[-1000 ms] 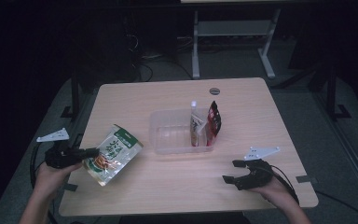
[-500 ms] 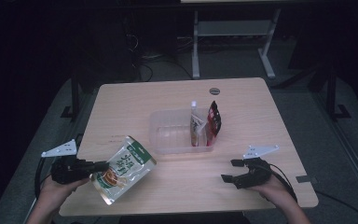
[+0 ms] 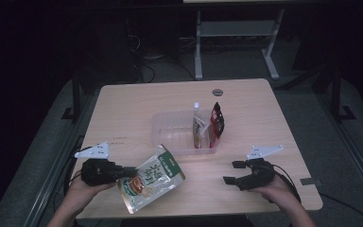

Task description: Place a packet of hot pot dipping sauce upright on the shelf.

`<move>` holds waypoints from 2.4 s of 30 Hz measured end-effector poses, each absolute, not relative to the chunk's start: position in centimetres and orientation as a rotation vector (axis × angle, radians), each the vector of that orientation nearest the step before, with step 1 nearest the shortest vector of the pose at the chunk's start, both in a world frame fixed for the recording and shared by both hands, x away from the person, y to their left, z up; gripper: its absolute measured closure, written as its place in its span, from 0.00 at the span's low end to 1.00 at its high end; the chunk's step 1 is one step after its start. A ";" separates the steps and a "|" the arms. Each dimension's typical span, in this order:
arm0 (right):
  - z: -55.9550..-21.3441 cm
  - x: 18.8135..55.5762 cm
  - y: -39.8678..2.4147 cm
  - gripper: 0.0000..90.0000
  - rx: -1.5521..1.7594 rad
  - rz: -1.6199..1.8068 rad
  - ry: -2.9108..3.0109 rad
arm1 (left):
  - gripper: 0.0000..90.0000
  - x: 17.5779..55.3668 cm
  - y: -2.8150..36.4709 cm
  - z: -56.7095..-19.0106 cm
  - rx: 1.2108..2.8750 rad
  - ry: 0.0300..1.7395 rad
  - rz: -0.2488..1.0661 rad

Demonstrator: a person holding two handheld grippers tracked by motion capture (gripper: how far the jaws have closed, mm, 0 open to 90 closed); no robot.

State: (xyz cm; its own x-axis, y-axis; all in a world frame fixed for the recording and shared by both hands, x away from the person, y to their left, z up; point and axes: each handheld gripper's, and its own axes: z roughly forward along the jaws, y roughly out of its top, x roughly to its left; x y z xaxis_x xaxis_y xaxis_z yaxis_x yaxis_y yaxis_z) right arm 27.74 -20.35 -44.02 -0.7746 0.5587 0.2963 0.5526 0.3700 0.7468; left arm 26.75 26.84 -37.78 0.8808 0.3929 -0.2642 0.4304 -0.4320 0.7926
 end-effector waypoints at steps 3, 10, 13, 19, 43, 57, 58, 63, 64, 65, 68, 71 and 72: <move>-43.8 27.7 -20.3 0.23 1.044 1.432 2.611 | 1.00 27.2 25.4 -37.9 2.088 0.550 -0.060; -43.3 28.0 -19.9 0.22 1.019 1.499 2.641 | 1.00 28.3 22.0 -38.2 2.129 0.465 -0.096; -43.0 28.3 -19.7 0.21 0.989 1.531 2.645 | 1.00 28.7 20.7 -38.5 2.137 0.436 -0.114; -42.5 29.2 -18.8 0.20 0.954 1.618 2.668 | 1.00 29.7 18.4 -38.6 2.144 0.372 -0.128; -43.6 30.0 -15.9 0.53 0.868 1.737 2.814 | 1.00 30.3 16.0 -38.8 2.124 0.256 -0.134; -43.4 29.9 -15.8 0.79 0.810 1.805 2.821 | 1.00 31.0 16.5 -39.5 2.113 0.286 -0.120; -43.3 29.9 -15.9 0.81 0.810 1.807 2.821 | 1.00 31.0 16.5 -39.5 2.113 0.287 -0.118; -43.3 29.8 -15.9 0.82 0.795 1.808 2.821 | 1.00 31.2 16.6 -39.9 2.115 0.293 -0.115; -43.2 29.8 -15.9 0.83 0.788 1.810 2.817 | 1.00 31.2 16.6 -39.9 2.115 0.299 -0.116; -43.1 29.7 -15.9 0.84 0.796 1.806 2.822 | 1.00 31.2 16.6 -39.9 2.115 0.299 -0.113; -43.0 29.6 -15.9 0.89 0.800 1.808 2.812 | 1.00 31.3 16.7 -40.0 2.118 0.300 -0.109; -42.9 29.6 -15.8 0.95 0.789 1.805 2.809 | 1.00 31.3 16.7 -40.1 2.120 0.306 -0.108; -42.9 29.6 -15.8 0.96 0.785 1.799 2.809 | 1.00 31.3 16.6 -40.2 2.123 0.309 -0.109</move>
State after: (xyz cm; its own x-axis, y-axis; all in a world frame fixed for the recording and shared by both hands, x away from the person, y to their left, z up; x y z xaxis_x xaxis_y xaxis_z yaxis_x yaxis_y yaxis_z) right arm 29.56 -15.83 -42.86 -0.8567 0.2204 0.4663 0.5157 0.3569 0.7789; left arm 31.32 16.65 -40.21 0.9640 0.1775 -0.1981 0.2625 -0.5137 0.8169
